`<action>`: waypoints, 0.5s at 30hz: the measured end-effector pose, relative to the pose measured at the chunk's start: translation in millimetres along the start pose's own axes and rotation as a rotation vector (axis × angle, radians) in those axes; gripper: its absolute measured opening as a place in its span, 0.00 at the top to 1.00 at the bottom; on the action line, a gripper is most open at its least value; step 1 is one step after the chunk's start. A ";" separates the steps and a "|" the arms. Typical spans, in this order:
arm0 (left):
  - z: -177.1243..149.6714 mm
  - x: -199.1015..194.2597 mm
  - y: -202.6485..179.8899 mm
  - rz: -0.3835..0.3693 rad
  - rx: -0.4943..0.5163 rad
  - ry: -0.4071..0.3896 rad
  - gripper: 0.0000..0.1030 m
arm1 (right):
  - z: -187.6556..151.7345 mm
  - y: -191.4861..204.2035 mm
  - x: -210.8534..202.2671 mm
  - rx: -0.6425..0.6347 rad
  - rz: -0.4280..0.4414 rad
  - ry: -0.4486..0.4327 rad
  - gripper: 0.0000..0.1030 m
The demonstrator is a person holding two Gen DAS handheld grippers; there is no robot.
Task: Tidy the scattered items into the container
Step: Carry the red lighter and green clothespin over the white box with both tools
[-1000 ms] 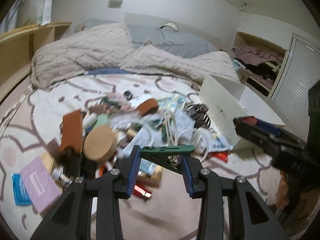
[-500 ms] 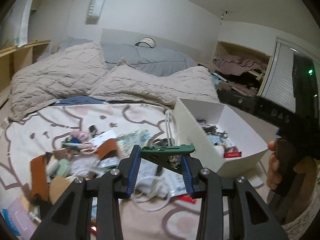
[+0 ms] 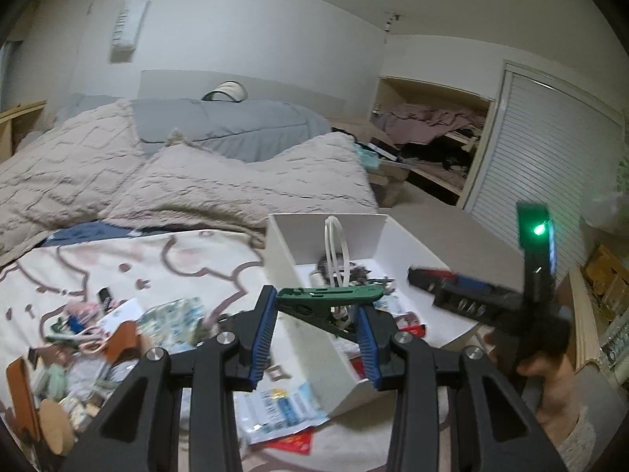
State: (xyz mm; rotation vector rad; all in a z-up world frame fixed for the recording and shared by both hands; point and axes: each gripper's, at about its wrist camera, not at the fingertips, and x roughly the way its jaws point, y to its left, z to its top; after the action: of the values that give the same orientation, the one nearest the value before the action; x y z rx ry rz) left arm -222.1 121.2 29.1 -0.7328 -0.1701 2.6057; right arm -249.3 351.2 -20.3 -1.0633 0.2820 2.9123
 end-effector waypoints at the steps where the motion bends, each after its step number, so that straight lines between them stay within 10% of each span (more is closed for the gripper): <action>1: 1.9 3.5 -5.1 -0.007 0.009 0.003 0.63 | -2.9 -2.5 1.0 0.001 -0.006 0.009 0.19; 15: 21.6 58.7 -42.5 -0.100 0.004 0.114 0.63 | -13.6 12.5 20.1 -0.125 -0.003 0.106 0.19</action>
State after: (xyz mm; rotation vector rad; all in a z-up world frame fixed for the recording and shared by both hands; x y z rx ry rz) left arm -262.9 184.8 29.6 -0.8460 -0.1628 2.4618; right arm -257.2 335.7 -41.4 -1.2357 0.1008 2.9092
